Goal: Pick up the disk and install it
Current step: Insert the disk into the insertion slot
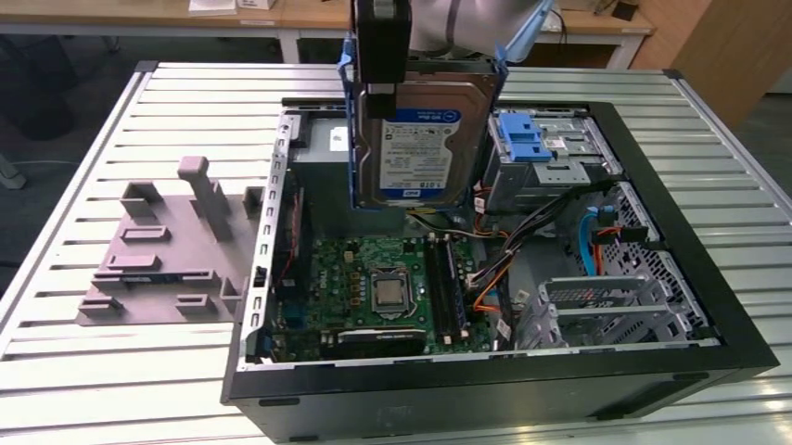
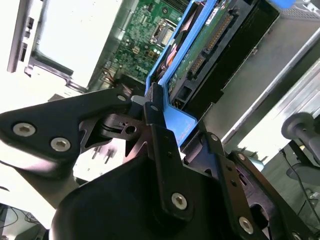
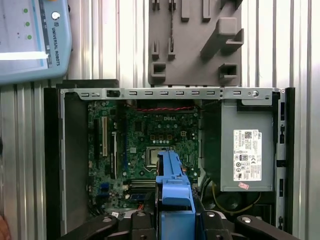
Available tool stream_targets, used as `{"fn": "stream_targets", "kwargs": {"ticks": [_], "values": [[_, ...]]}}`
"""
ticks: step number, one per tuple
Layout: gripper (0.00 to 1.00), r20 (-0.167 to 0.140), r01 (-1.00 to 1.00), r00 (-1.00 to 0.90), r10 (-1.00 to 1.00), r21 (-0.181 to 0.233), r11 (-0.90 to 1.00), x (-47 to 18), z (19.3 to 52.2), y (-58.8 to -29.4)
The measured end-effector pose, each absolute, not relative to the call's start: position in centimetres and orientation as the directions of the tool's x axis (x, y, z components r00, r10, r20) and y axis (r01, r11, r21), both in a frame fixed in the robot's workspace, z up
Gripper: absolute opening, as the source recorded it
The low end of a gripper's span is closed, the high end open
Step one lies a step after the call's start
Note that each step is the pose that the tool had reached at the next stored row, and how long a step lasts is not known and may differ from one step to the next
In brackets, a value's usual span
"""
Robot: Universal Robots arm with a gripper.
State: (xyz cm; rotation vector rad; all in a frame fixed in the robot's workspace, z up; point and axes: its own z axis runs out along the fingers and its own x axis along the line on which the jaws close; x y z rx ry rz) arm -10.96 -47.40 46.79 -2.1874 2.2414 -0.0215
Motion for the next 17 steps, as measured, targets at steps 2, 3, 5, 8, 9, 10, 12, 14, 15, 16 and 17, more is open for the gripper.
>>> {"fn": "stream_targets", "kwargs": {"ticks": [2, 3, 5, 8, 9, 10, 12, 14, 15, 16, 17], "values": [[0.36, 0.003, -1.000, -0.024, -1.000, -0.017, 0.024, -10.8, 46.8, -47.7], [0.36, 0.003, -1.000, -0.024, -1.000, -0.018, 0.024, -10.8, 46.8, -47.8], [0.36, 0.003, -0.999, -0.024, -1.000, -0.022, 0.024, -10.7, 46.8, -48.0], [0.36, -0.001, -0.999, -0.024, -1.000, -0.029, 0.024, -10.4, 46.8, -48.2], [0.36, -0.006, -0.999, -0.024, -1.000, -0.030, 0.025, -10.3, 46.8, -48.3], [0.36, -0.012, -0.999, -0.024, -1.000, -0.029, 0.025, -10.2, 46.8, -48.3], [0.36, -0.026, -0.999, -0.024, -0.999, -0.029, 0.025, -10.0, 46.7, -48.4], [0.36, -0.032, -0.999, -0.024, -0.999, -0.029, 0.025, -9.9, 46.6, -48.6], [0.36, -0.032, -0.999, -0.024, -0.999, -0.029, 0.025, -9.9, 46.6, -48.7], [0.36, -0.032, -0.999, -0.024, -0.999, -0.029, 0.025, -9.9, 46.6, -48.9], [0.36, -0.032, -0.999, -0.024, -0.999, -0.029, 0.025, -9.8, 46.6, -49.1]]}}
